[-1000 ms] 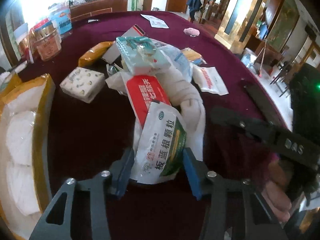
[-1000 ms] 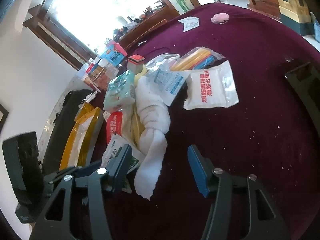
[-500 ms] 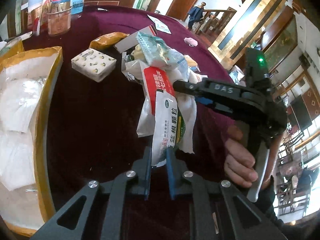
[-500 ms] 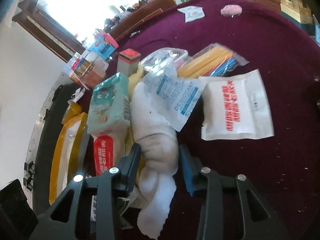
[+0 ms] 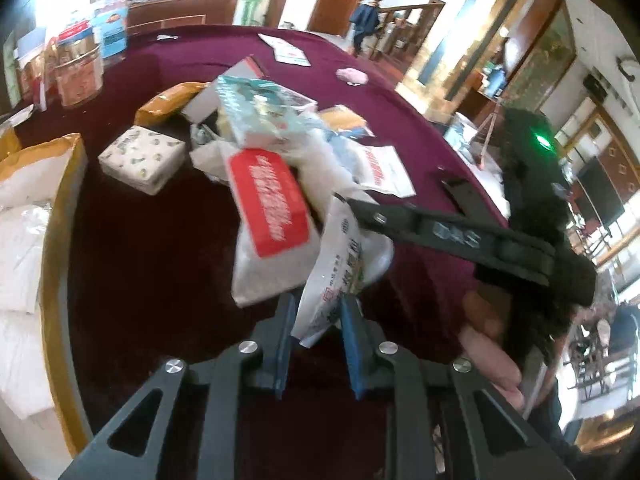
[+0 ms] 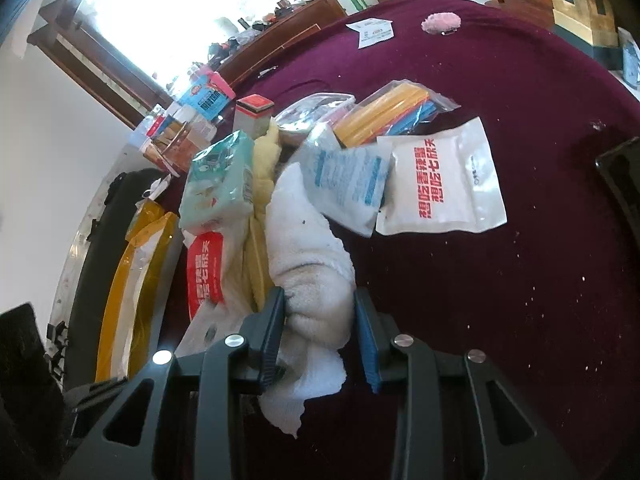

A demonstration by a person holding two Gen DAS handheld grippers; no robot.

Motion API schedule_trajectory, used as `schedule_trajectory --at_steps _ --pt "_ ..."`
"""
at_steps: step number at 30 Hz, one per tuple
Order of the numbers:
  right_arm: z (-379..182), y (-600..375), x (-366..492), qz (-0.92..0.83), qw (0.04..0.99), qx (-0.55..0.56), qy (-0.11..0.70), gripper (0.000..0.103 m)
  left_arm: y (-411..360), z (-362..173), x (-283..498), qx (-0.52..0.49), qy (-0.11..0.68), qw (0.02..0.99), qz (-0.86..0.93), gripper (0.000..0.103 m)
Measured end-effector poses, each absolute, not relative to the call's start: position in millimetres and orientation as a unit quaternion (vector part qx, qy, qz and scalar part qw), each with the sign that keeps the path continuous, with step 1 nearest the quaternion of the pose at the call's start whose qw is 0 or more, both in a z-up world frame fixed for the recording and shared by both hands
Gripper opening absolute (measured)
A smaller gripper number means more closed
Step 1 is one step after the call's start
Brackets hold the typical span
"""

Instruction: Organize soft objects

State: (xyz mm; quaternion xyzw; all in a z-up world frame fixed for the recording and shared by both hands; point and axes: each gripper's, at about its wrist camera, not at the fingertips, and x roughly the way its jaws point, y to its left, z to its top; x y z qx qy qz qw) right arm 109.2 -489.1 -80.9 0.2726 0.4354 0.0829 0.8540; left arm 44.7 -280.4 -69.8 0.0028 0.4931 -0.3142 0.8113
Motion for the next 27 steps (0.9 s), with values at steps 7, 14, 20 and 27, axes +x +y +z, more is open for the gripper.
schedule_trajectory --at_steps 7,14,20,27 --pt "-80 -488 107 0.085 0.856 0.271 0.433 0.034 -294 -70 53 0.015 0.489 0.81 -0.323 0.024" --pt "-79 -492 99 0.101 0.86 0.288 0.409 0.032 -301 -70 50 0.015 0.486 0.806 -0.338 0.003" --pt "-52 -491 77 0.117 0.883 0.288 0.351 0.032 -241 -50 42 -0.13 0.488 0.778 -0.373 0.002" --pt "-6 -470 57 0.153 0.904 0.275 0.289 0.032 -158 -38 38 -0.248 0.474 0.769 -0.35 0.001"
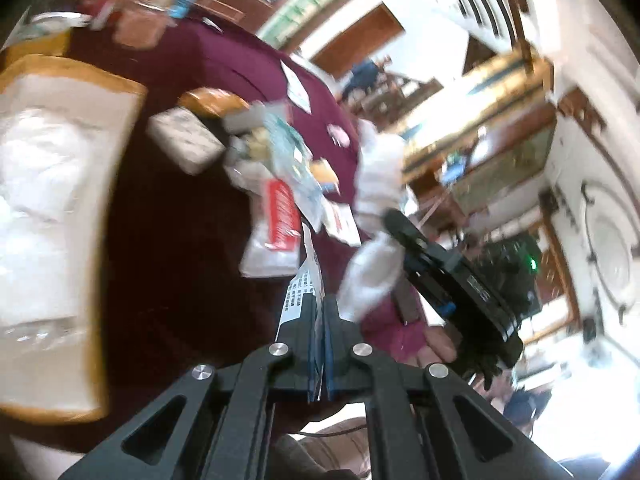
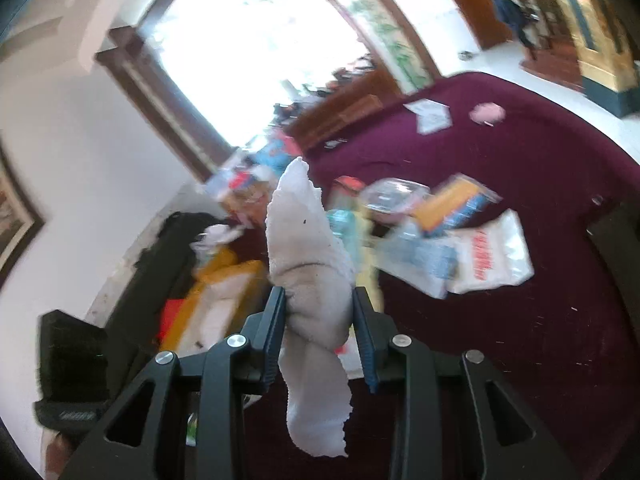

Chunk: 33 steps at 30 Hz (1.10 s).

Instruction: Organize soft objects

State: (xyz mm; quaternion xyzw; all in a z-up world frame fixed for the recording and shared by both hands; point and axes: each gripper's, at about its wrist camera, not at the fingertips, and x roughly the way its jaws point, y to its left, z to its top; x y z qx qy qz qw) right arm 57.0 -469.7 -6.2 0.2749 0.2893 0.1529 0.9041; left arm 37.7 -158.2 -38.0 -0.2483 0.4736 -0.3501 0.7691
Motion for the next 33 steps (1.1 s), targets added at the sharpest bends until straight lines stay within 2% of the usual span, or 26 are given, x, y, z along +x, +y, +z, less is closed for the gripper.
schedule_trajectory --at_steps 4,15,24,32,33 --pt "18 -437 61 0.224 0.891 0.275 0.284 0.032 -103 -19 38 -0.287 0.444 0.789 -0.312 0.001" --pt "3 -305 146 0.276 0.852 0.233 0.379 0.033 -11 -24 94 -0.316 0.416 0.832 -0.187 0.001" --pt "-41 -249 215 0.233 0.84 0.208 0.444 0.033 12 -72 188 -0.337 0.474 0.798 -0.161 0.001" --pt "-67 -225 242 0.215 0.826 0.187 0.486 0.034 28 -98 204 -0.339 0.5 0.791 -0.103 0.002" --pt "-67 -219 242 0.211 0.83 0.169 0.488 0.036 31 -98 203 -0.338 0.498 0.792 -0.098 0.006"
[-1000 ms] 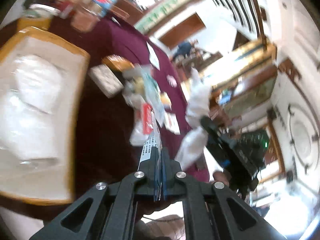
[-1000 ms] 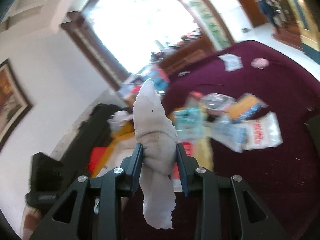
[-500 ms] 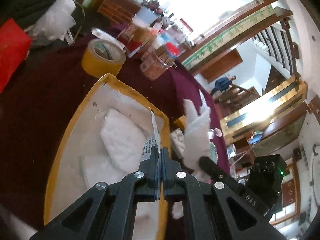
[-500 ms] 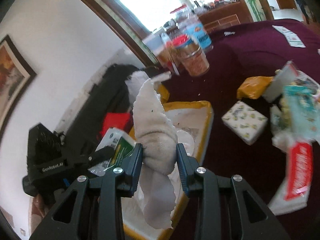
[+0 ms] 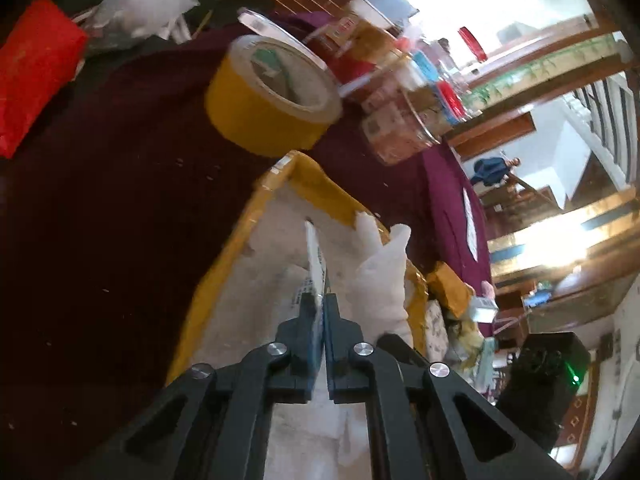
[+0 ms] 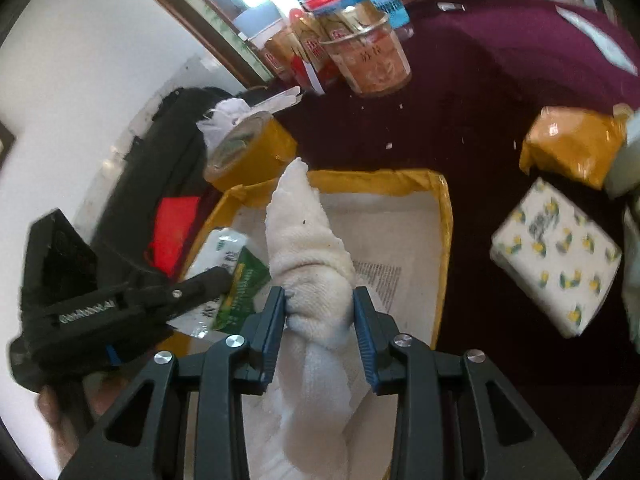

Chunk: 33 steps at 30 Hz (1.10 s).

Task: Organize soft objects
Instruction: 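Lower the white towel into the tray and open the right tool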

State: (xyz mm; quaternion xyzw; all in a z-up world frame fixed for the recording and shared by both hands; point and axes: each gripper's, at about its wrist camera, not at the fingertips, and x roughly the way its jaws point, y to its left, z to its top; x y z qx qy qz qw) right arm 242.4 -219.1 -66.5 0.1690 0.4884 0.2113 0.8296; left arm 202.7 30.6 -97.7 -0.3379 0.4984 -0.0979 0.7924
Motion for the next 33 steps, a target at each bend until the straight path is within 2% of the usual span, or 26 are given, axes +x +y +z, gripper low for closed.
schedule_trajectory --at_steps 2,4,5,6,8,9,13,24,31,33 --pt "-66 -211 241 0.214 0.834 0.145 0.488 0.039 33 -97 200 -0.339 0.499 0.791 -0.102 0.007" --pt "-66 -207 240 0.223 0.836 0.136 0.482 0.047 32 -93 196 -0.33 0.502 0.793 -0.101 0.014" --pt "-63 -209 237 0.23 0.836 0.142 0.477 0.048 31 -89 193 -0.324 0.498 0.798 -0.102 0.024" --pt "-59 -213 235 0.237 0.837 0.154 0.468 0.05 31 -82 187 -0.315 0.49 0.806 -0.101 0.046" --pt "-47 -223 223 0.247 0.844 0.168 0.446 0.06 30 -70 179 -0.304 0.468 0.825 -0.087 0.076" --pt "-40 -228 216 0.248 0.849 0.17 0.434 0.064 31 -63 171 -0.295 0.453 0.838 -0.077 0.076" --pt "-21 -256 177 0.26 0.861 0.187 0.395 0.067 22 -53 137 -0.254 0.442 0.859 -0.054 0.076" --pt "-35 -352 84 0.241 0.875 0.203 0.368 0.067 -94 -45 67 -0.171 0.452 0.865 -0.132 0.076" --pt "-34 -422 83 0.188 0.881 0.237 0.364 0.068 -142 -44 65 -0.154 0.467 0.855 -0.163 0.076" --pt "-29 -432 92 0.177 0.884 0.236 0.362 0.072 -151 -45 64 -0.145 0.472 0.855 -0.161 0.077"
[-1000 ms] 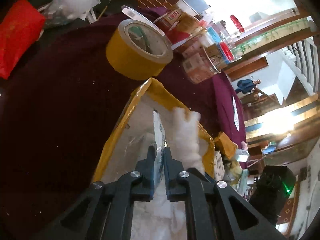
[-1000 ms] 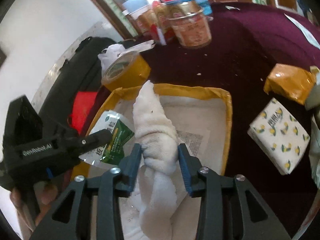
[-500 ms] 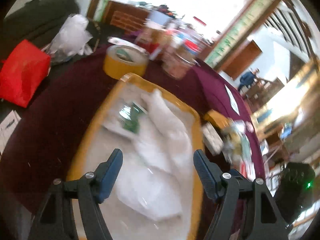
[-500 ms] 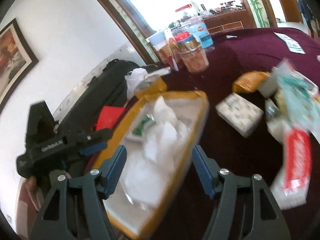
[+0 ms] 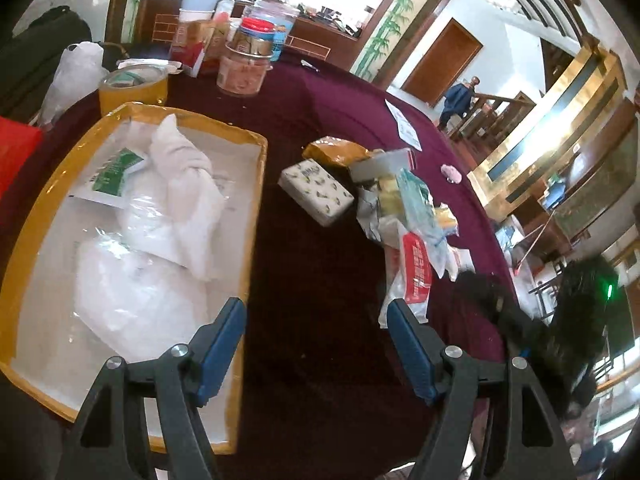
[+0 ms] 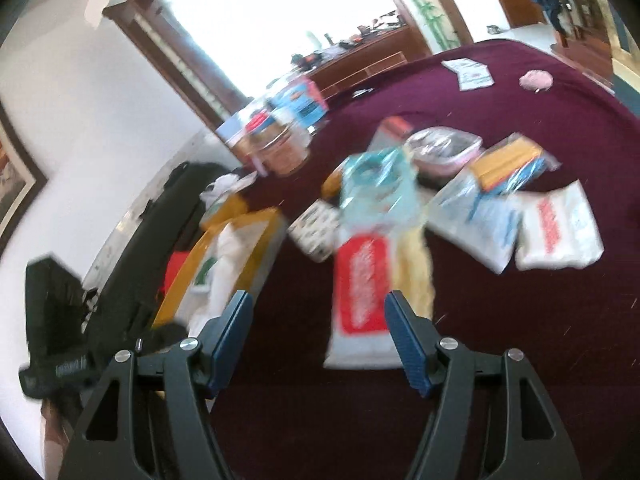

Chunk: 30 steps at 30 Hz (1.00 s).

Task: Organize soft objects
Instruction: 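Lower the white towel into the tray and open the right tool, then grasp the red-printed bag with the left tool while the right tool grasps the teal tissue pack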

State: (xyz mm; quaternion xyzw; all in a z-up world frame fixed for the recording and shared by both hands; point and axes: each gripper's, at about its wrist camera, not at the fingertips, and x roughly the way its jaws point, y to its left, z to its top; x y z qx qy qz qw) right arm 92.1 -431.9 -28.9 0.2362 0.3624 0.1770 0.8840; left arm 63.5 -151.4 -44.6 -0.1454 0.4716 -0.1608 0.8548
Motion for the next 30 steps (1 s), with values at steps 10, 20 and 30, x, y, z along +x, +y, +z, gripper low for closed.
schedule_trajectory --at_steps 10,20,30 --pt "-25 -430 191 0.107 0.893 0.164 0.405 0.079 -162 -58 56 -0.134 0.492 0.846 -0.156 0.077" --pt "-38 -436 177 0.099 0.903 0.164 0.386 0.048 -177 -63 63 -0.127 0.499 0.84 -0.172 0.077" --pt "-48 -491 133 0.083 0.907 0.272 0.311 0.047 -245 -71 102 -0.094 0.523 0.82 -0.211 0.078"
